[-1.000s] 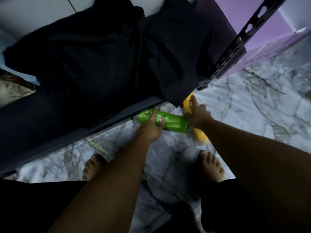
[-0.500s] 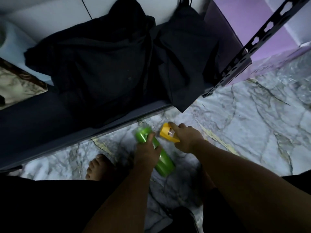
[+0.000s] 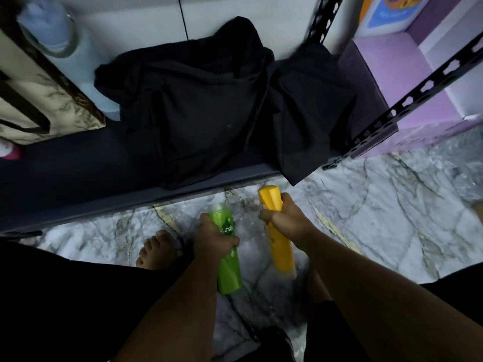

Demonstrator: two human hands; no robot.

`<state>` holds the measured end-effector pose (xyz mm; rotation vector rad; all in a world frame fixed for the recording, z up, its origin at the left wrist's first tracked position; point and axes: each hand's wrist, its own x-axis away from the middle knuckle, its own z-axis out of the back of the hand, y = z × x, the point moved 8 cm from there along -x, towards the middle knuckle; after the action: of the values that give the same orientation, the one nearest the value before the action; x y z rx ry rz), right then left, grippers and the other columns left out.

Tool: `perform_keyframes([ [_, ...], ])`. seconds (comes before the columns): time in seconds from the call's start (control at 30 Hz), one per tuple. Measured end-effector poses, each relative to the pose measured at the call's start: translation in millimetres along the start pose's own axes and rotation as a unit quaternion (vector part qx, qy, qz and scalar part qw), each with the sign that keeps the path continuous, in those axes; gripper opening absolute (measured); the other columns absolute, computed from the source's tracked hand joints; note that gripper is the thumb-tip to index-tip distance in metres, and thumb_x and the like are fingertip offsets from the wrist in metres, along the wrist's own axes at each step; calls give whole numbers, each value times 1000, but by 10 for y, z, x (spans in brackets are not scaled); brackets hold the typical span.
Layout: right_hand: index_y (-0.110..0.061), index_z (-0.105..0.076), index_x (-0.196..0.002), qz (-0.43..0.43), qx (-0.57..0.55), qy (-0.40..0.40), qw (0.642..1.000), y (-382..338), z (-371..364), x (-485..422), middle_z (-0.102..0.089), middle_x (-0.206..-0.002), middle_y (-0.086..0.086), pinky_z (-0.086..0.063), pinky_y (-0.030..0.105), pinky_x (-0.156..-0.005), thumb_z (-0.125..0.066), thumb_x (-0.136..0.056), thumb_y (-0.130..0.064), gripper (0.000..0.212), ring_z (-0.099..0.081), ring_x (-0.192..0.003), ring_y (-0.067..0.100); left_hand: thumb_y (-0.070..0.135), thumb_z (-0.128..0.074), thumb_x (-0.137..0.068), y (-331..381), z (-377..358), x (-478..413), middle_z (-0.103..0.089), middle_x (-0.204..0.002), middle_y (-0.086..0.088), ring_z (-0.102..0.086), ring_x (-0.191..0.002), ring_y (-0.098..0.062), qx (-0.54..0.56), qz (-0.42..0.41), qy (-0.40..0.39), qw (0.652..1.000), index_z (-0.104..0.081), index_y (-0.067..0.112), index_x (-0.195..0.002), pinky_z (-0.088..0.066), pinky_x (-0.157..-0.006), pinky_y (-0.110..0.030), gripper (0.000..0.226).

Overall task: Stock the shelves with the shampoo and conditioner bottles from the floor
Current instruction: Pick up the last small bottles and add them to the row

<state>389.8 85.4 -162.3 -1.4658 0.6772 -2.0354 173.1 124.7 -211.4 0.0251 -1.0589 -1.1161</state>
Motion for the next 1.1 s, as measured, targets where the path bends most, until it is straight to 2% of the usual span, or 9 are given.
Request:
perform_keyframes([
  [0.07,-22,-55,-115,-2,-38,25,999,-55,28,21,-67,-102,9,-55,41,-77,-75,-84,-31,38,-67,-92,25,17,-95,-49,79,129,25,-62,-97,-6,-66,-85,-31,6,-23,-7,1000,-40,21,-110,-60,-74,-44,81],
  [0.17,-12,-68,-98,11,-94,32,995,-201,-4,113,-72,-90,9,-58,45,-81,-81,-81,-27,27,-70,-90,28,11,-92,-56,231,395,110,-64,-93,-1,-65,-83,-24,17,-74,-17,997,-43,24,-111,-56,-72,-36,74],
  [0.27,-13,-56,-75,51,-97,39,993,-377,-82,224,-60,-74,14,-55,51,-81,-82,-75,-28,30,-64,-78,37,14,-95,-56,311,679,224,-70,-96,1,-70,-88,-21,78,-131,-29,988,-51,32,-109,-61,-80,-43,71],
  [0.4,-16,-55,-74,102,-94,17,990,-460,-322,271,-63,-77,18,-57,65,-72,-79,-62,-34,32,-65,-75,40,13,-94,-66,260,1043,594,-71,-106,1,-71,-100,-22,171,-175,10,970,-55,39,-117,-63,-80,-43,69],
  [0.53,-28,-56,-96,185,-71,71,978,-885,-491,966,-68,-93,4,-57,43,-76,-77,-74,-12,34,-66,-87,27,21,-90,-74,176,1267,1066,-69,-110,11,-66,-103,-11,164,-234,49,957,-55,35,-123,-56,-91,-37,62],
  [0.7,-31,-50,-119,257,11,92,962,-944,-750,1618,-65,-101,-6,-51,36,-82,-76,-82,-8,51,-62,-94,17,27,-91,-69,8,1563,1545,-70,-103,14,-65,-97,-9,115,-254,78,957,-60,33,-114,-54,-86,-33,55],
  [0.9,-33,-50,-112,293,132,75,944,-1039,-900,1987,-64,-93,-6,-42,23,-65,-68,-81,-2,47,-58,-88,15,20,-90,-59,-56,1777,1767,-69,-91,5,-66,-88,-22,65,-251,123,958,-59,26,-93,-56,-78,-42,46],
  [1.0,-31,-52,-113,294,156,63,941,-964,-861,1935,-63,-97,-5,-40,10,-63,-67,-84,0,45,-56,-89,13,22,-87,-64,-5,1717,1697,-68,-89,5,-64,-85,-23,16,-271,109,956,-53,29,-96,-53,-72,-36,46],
  [1.1,-29,-55,-112,307,171,67,934,-921,-824,1902,-62,-96,-6,-40,8,-65,-65,-83,3,44,-57,-89,13,18,-86,-69,-15,1612,1633,-66,-89,4,-63,-86,-23,-7,-272,89,958,-51,28,-99,-48,-70,-34,47],
])
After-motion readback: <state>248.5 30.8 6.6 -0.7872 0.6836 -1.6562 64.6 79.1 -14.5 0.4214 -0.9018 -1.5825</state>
